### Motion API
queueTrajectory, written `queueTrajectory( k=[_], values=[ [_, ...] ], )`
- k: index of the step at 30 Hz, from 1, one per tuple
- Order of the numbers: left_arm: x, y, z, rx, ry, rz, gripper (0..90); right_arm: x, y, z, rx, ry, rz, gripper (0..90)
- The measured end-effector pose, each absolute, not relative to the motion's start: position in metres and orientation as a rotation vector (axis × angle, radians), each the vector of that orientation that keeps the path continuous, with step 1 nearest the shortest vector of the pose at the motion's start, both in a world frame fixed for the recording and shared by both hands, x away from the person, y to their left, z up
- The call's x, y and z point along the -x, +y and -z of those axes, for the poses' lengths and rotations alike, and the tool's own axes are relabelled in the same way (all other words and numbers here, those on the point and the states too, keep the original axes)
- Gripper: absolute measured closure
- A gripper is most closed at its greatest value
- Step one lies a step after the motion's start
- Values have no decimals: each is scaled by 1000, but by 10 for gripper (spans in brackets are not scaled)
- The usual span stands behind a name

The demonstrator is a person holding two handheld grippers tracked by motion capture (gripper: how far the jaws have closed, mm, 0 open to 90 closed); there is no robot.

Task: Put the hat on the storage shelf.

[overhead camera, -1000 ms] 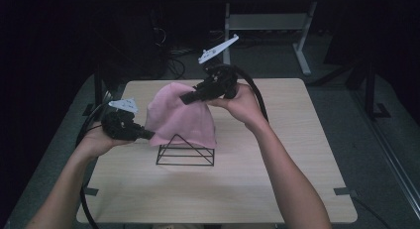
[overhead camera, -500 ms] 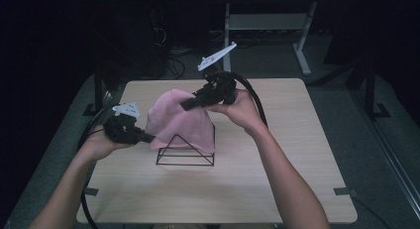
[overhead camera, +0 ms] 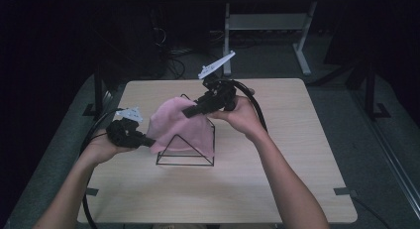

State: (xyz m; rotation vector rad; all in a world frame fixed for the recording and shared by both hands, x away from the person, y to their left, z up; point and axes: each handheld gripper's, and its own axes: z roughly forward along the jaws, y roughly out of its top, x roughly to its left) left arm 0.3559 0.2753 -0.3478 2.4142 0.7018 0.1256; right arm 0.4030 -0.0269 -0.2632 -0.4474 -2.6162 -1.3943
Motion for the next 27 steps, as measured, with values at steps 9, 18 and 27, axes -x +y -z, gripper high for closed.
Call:
queueTrajectory(
  k=[9,18,27],
  values=[
    [-354,274,360,-2440,707,-114,828,-403,-25,279,442,-2595,1382,735],
    [-354,274,369,-2446,713,-99,828,-401,-25,288,451,-2582,1368,729],
    [-353,268,375,-2479,710,-104,831,-398,-27,294,453,-2601,1340,720]
  ],
)
